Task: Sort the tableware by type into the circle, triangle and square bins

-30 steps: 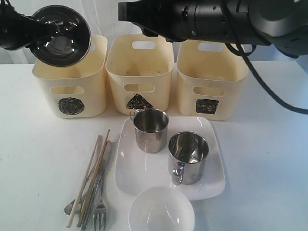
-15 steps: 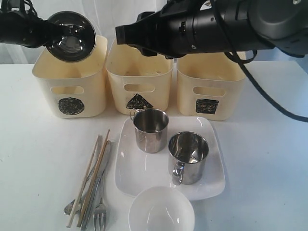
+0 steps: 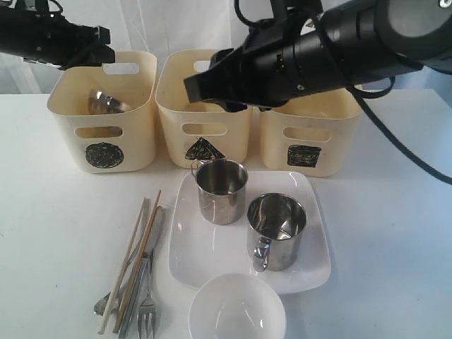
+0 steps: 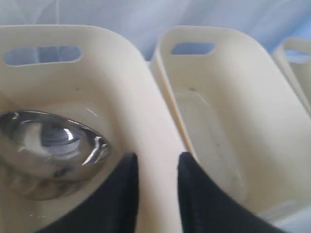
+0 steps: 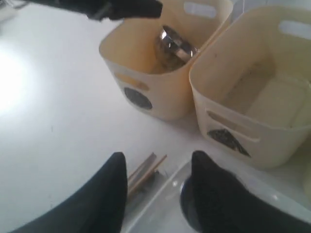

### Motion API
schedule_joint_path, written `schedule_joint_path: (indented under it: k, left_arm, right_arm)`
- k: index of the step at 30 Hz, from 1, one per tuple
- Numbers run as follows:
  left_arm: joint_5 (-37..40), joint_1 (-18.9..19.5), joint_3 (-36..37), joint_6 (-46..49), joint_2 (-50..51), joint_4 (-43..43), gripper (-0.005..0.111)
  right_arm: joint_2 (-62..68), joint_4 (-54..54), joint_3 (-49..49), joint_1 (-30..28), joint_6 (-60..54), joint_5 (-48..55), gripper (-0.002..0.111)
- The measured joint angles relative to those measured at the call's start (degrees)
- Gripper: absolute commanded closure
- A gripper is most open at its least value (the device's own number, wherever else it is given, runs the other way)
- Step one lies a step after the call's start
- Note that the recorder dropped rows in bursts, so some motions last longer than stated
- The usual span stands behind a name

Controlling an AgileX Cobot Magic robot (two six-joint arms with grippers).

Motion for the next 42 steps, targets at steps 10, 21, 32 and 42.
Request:
schedule_joint_path:
  k: [10, 21, 32, 42]
  left_arm:
    - [23.85, 0.0, 1.07, -1.37, -13.35, 13.52, 0.107]
    - [24.23, 0.0, 20.96, 4.71, -27.73, 5.73, 0.107]
    - [20.1, 0.0, 39.9, 5.76, -36.51, 5.34, 0.107]
    - [17.44, 0.0, 47.22, 6.07, -39.7, 3.69, 0.107]
  right_arm:
    - [1.6, -3.7, 0.0, -7.39, 6.43, 7.54, 0.07]
    - [13.99, -3.23, -3.18, -7.39, 6.43, 12.76, 0.061]
    - [23.33, -1.97, -11.3, -7.39, 6.43, 14.07, 0.06]
    - [24.33, -6.66, -13.72, -7.39, 7.95, 16.12, 0.065]
